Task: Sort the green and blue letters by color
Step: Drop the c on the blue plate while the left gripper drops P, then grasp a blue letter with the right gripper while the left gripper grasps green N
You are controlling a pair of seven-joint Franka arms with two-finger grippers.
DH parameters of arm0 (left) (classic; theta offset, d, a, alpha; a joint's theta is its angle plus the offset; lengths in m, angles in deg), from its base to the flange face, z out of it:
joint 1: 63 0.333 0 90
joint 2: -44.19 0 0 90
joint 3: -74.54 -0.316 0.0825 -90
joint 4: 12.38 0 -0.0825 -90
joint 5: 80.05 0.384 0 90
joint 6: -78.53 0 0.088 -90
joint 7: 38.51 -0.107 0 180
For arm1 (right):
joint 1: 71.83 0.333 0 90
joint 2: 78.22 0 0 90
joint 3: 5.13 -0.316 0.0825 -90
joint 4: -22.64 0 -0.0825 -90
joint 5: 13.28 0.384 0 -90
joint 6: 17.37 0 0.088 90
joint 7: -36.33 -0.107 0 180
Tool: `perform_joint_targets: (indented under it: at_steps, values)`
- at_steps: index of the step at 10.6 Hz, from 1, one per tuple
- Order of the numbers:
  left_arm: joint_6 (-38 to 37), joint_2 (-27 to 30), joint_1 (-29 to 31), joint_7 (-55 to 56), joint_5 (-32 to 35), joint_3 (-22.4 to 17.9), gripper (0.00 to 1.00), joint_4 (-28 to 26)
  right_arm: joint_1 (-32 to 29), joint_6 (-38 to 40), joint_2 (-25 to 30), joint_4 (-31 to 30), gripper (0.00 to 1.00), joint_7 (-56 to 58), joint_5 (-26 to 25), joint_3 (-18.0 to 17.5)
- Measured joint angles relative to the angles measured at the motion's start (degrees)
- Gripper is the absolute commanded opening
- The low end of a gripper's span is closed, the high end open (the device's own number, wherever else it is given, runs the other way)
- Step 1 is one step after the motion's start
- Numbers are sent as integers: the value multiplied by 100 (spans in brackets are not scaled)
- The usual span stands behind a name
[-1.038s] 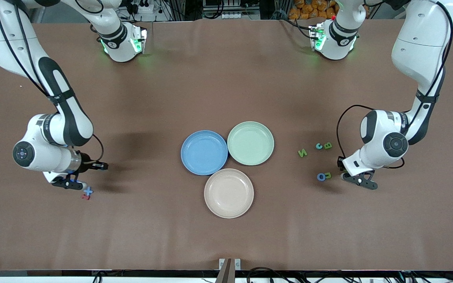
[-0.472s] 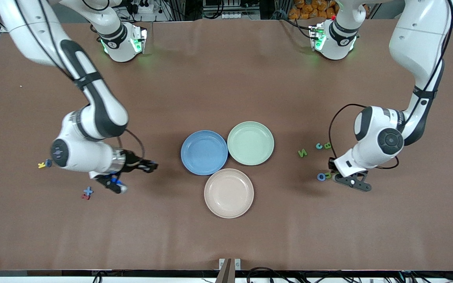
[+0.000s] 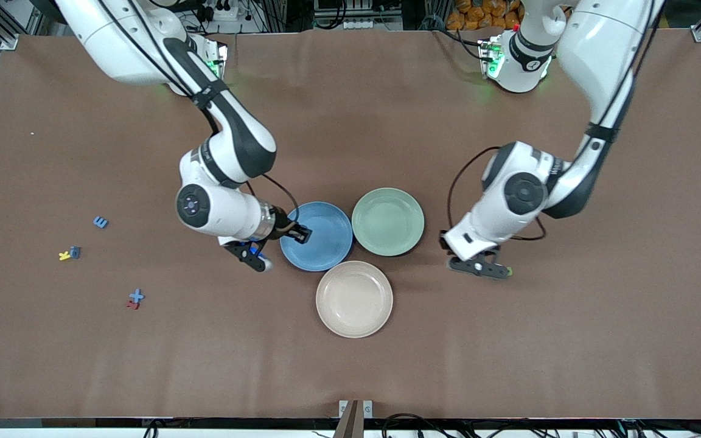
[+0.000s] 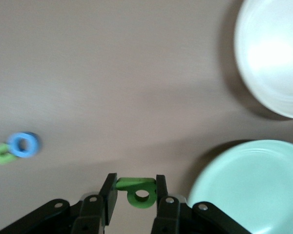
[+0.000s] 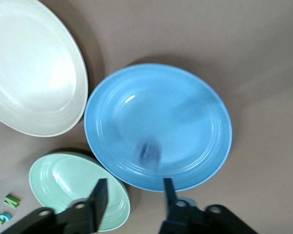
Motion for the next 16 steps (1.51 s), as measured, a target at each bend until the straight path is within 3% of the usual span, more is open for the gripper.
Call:
perform_joint_targets:
  at_steps: [3, 4, 5, 7, 9, 11, 13, 16]
  values:
    - [43, -396, -771, 1149, 0, 8, 0, 152, 136, -221, -63, -90, 100, -172, 0, 19]
    - [124, -567, -975, 1485, -1, 8, 70, 180, 135, -233, -77, -91, 100, -173, -17, 96]
    - [257, -729, -1167, 1800, -1, 4, 100, 203, 132, -233, -79, -90, 100, -164, -158, 250]
    - [511, -902, -1372, 2065, -1, -13, 100, 249, 82, -190, -80, -91, 100, 13, -862, 589]
    - [537, -877, -1300, 2069, -1, -72, 100, 366, -283, 2, -81, -91, 100, 776, -1174, 773]
    - [464, -753, -1121, 2058, 4, -154, 100, 445, -942, 189, -79, -86, 100, 1950, -1261, 806]
    - [-43, -558, -721, 1911, 15, -201, 100, 459, -1622, 342, -64, -65, 100, 3167, -1705, 823]
    - [-768, -334, -16, 1806, 21, -217, 100, 461, -2822, 609, -36, -57, 100, 5396, -1992, 847]
